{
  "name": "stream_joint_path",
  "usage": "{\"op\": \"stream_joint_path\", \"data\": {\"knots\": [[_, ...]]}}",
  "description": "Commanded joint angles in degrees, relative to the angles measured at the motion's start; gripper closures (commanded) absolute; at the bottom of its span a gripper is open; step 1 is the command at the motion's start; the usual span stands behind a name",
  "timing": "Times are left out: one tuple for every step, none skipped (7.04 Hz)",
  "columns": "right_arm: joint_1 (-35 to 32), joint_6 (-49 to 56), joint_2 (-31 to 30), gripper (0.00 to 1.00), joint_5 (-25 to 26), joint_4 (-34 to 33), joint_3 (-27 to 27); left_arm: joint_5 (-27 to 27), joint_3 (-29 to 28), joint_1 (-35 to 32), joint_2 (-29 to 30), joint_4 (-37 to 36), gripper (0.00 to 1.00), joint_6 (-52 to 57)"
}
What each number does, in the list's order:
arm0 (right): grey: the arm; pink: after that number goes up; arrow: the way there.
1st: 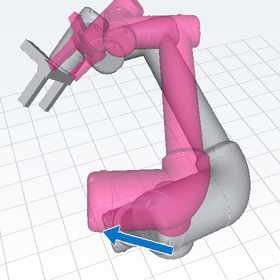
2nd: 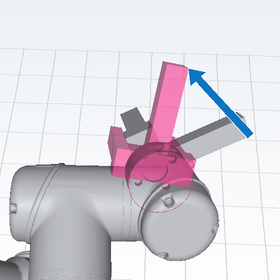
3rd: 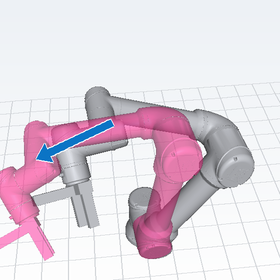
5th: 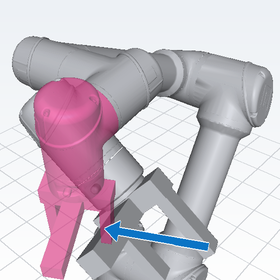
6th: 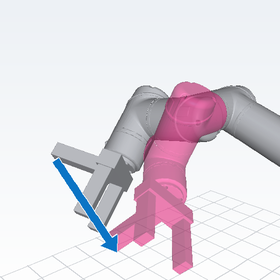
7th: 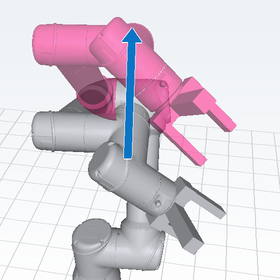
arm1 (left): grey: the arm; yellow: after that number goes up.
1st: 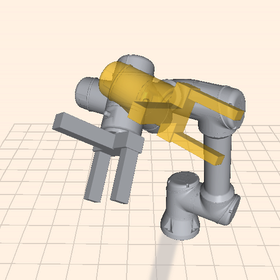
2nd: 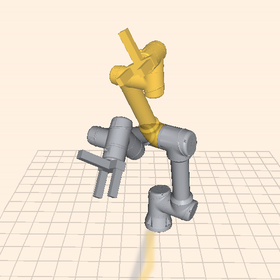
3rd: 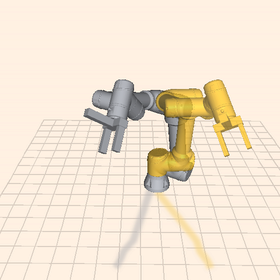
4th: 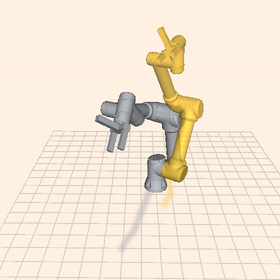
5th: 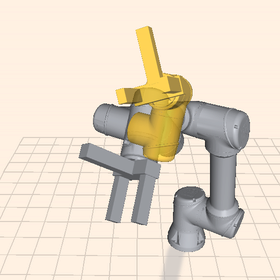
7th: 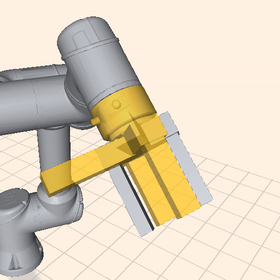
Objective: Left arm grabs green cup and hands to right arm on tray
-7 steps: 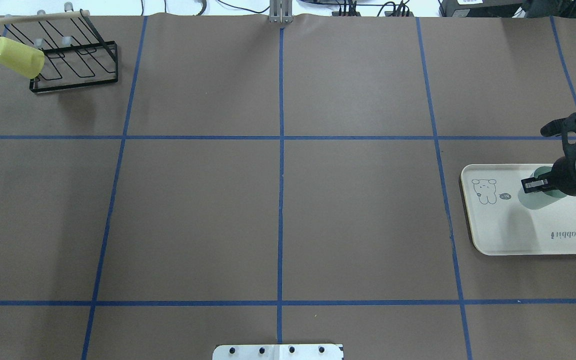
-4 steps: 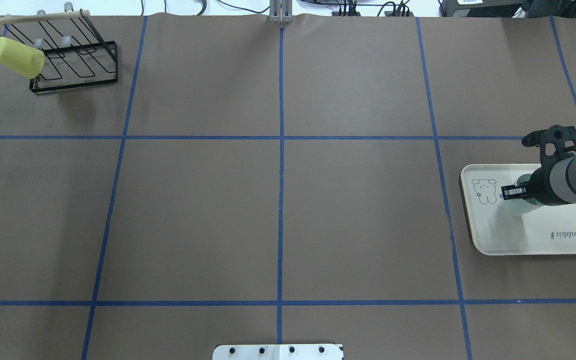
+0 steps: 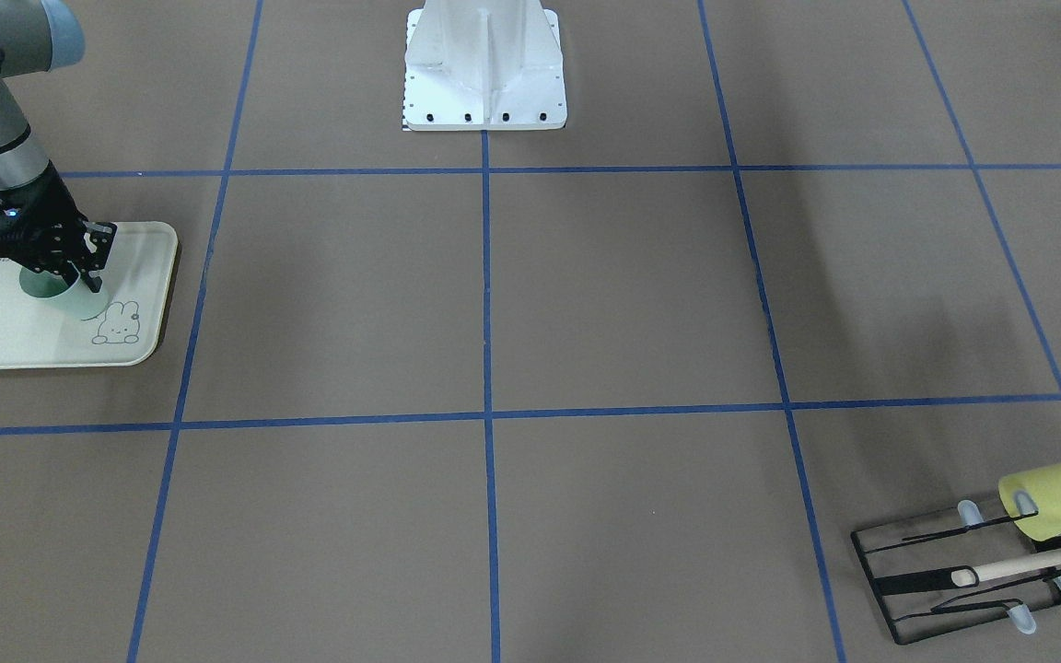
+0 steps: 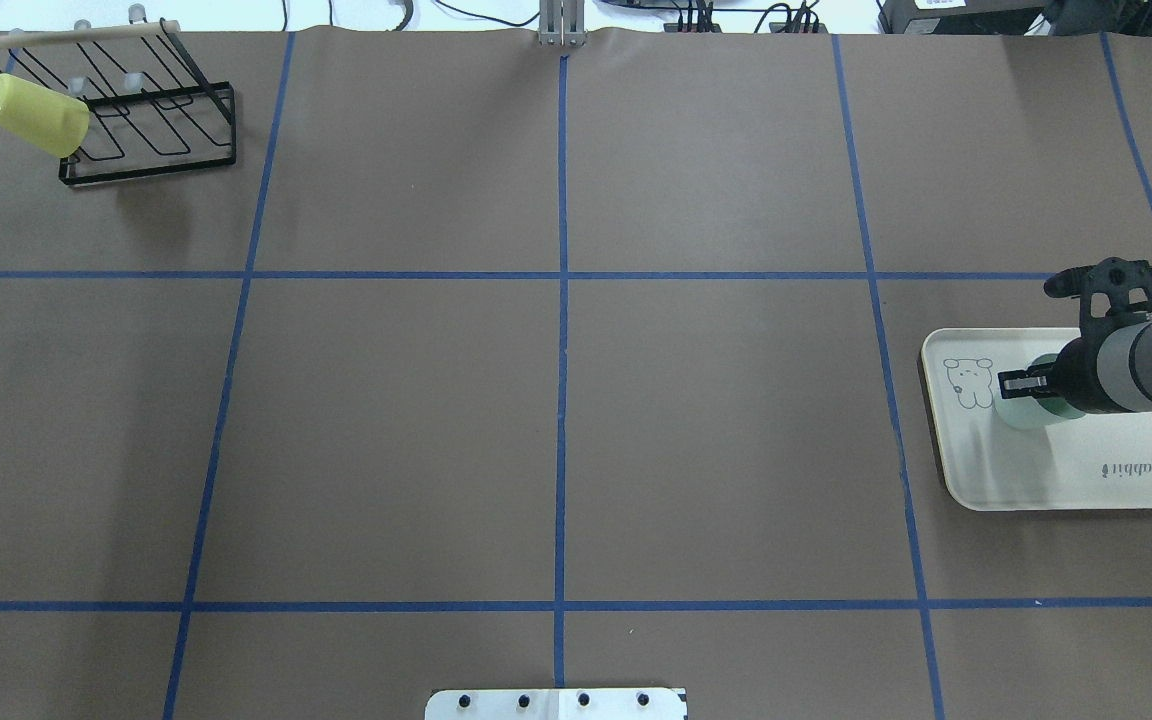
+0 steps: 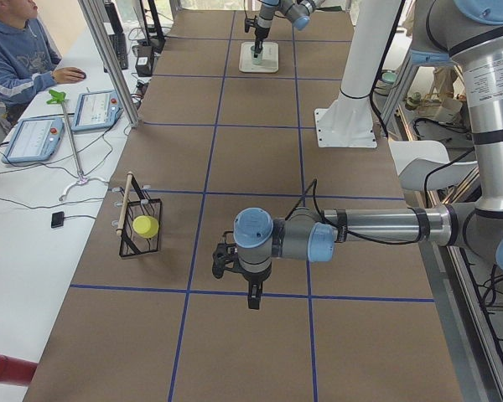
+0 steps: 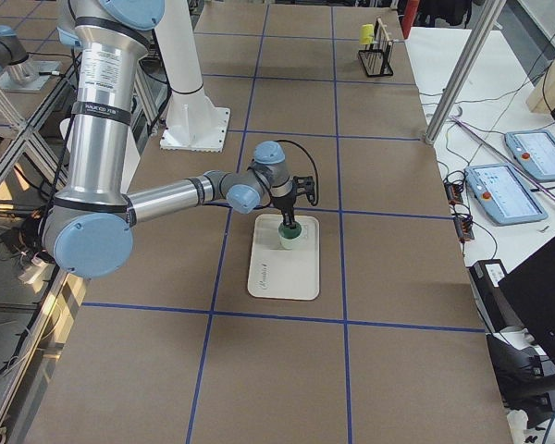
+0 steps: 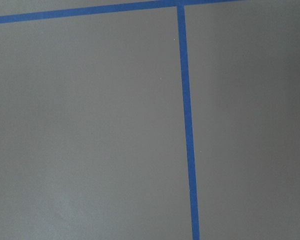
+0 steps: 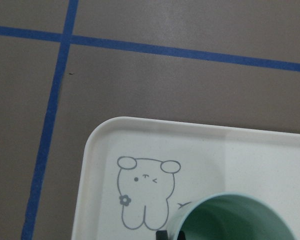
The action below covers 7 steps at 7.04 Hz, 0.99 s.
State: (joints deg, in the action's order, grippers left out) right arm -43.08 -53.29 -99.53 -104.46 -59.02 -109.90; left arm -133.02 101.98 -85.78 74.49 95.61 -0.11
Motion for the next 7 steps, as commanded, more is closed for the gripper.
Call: {"op": "stream_joint_path", "data": {"knots": [[-2.16, 0.64, 0.47, 0.0, -1.0, -0.22, -1.62, 0.21, -0.2, 0.0, -0.05, 0.01, 0.0, -0.06], [-6.1, 1.17, 0.56, 0.0, -4.4, -1.79, -2.42, 0.21, -0.2, 0.0, -0.14, 0.1, 0.0, -0.06], [-10.57, 6.05, 0.56, 0.0, -8.0, -3.28, -2.6, 0.21, -0.2, 0.0, -0.31, 0.1, 0.0, -0.06], [-14.97, 11.14, 0.56, 0.0, -11.08, -5.73, -2.6, 0.21, -0.2, 0.08, -0.31, 0.19, 0.0, -0.06], [-19.45, 18.33, 0.65, 0.0, -14.68, -8.8, -2.43, 0.13, -0.12, 0.0, -0.31, 0.27, 0.0, -0.06], [-23.32, 27.54, 0.13, 0.0, -17.67, -11.53, -1.9, 0.04, -0.12, 0.08, -0.31, 0.28, 0.0, -0.06], [-27.8, 33.98, -0.31, 0.0, -19.18, -15.39, -1.9, 0.04, -0.12, 0.08, -0.23, 0.36, 0.0, -0.06]]}}
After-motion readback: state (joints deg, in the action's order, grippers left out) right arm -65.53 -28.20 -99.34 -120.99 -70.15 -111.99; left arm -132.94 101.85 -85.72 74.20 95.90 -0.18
